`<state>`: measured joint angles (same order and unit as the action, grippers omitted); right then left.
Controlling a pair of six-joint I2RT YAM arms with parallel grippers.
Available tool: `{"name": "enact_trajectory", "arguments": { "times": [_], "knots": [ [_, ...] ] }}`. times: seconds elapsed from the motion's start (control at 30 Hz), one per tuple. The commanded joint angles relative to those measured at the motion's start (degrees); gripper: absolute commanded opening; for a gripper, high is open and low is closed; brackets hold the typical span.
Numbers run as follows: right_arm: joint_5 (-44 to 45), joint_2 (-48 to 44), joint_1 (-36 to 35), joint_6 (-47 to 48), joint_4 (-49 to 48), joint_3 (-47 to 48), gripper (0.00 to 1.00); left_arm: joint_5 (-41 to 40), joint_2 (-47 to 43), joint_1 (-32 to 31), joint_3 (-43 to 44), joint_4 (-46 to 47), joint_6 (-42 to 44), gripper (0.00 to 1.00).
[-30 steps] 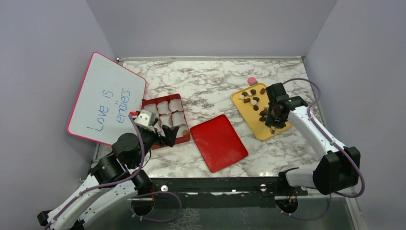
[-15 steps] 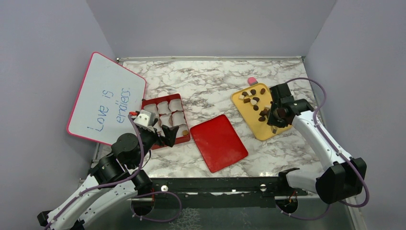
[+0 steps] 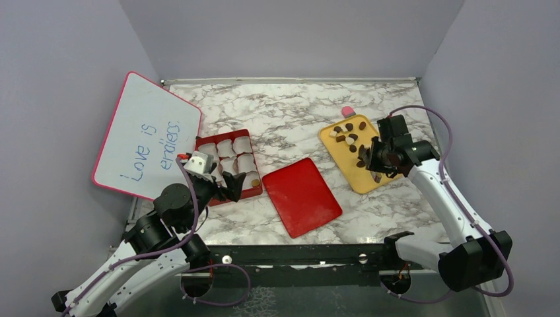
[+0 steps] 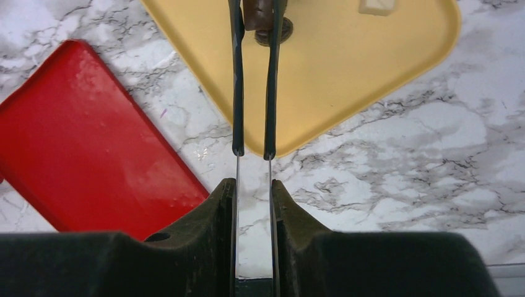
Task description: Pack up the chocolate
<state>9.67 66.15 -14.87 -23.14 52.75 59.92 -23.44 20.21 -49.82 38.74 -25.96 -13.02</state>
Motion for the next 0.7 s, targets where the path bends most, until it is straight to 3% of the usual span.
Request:
{"name": "enact_trajectory", "arguments": {
  "times": [0.0, 0.3, 0.67],
  "knots": [
    [-6.41, -1.65, 0.29, 2.44, -3.22, 1.89, 0.24, -2.21, 0.02, 0.33, -0.04, 0.19, -0.78, 0.99],
    [-18.07, -1.56, -0.99, 2.95, -9.27, 2.98, 0.21, -4.57, -0.36, 0.32, 0.51, 0.04, -0.8, 0.99],
    [-19.24, 1.09, -11.11, -1.45, -14.74, 4.14, 0.21, -10.23, -1.57, 0.27, 2.64, -0.41, -3.06, 0.99]
  ]
}}
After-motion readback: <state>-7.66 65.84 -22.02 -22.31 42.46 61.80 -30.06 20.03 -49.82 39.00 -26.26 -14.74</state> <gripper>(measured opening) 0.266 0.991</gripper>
